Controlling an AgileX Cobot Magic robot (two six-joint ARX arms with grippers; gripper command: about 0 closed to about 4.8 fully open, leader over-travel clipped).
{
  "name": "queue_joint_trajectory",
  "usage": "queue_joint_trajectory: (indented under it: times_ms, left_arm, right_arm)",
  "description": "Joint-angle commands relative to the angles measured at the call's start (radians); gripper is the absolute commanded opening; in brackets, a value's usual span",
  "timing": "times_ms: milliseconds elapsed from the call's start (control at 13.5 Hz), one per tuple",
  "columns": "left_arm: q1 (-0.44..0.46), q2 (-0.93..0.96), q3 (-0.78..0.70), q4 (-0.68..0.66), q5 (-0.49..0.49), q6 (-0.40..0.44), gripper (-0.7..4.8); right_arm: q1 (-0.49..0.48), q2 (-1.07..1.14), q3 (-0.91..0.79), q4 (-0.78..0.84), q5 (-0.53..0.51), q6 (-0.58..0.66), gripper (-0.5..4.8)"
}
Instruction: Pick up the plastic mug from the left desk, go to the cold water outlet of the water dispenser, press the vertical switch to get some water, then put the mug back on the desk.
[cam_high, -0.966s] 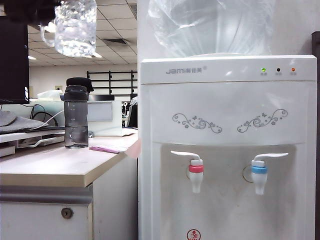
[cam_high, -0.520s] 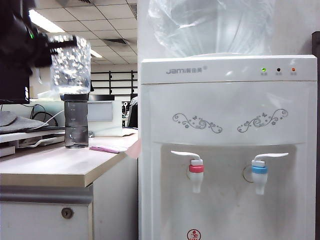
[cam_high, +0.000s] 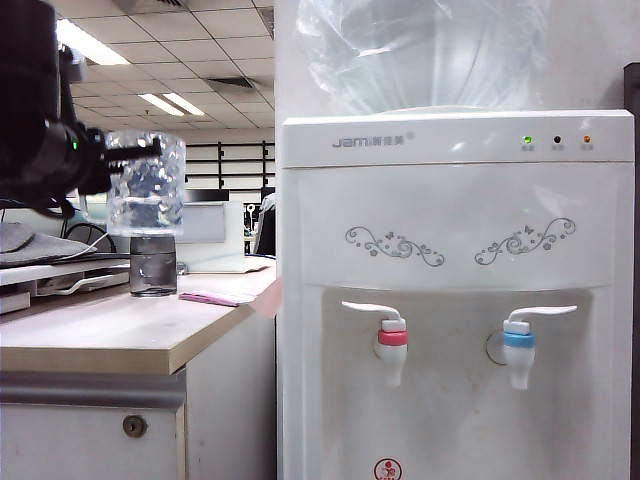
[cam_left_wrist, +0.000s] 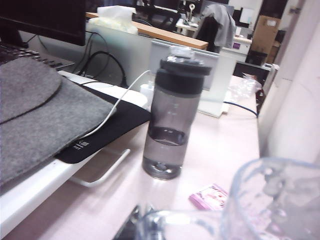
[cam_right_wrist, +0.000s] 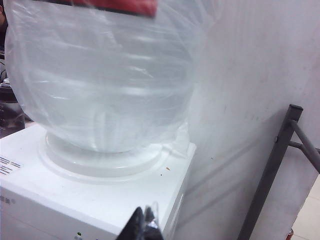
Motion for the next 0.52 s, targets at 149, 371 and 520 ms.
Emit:
queue_joint_trajectory:
  times_ms: [149,371,520]
  left_arm:
    - [0.039,0.111,0.003,0.167,0.026,0.0,-0.06]
    - [0.084,0.293,0.004,0.299,0.059,-0.009,-0.06]
    - [0.096,0.36,0.009,0.319,0.066,-0.032,-0.06]
  right_arm:
    - [-0.001,0.0,0.004,0.016,-0.001,0.003,0.0]
    - [-0.001,0.0,0.004,0.016,-0.001,0.003,0.0]
    - [-0.001,0.0,0.004,0.016,-0.001,0.003,-0.01]
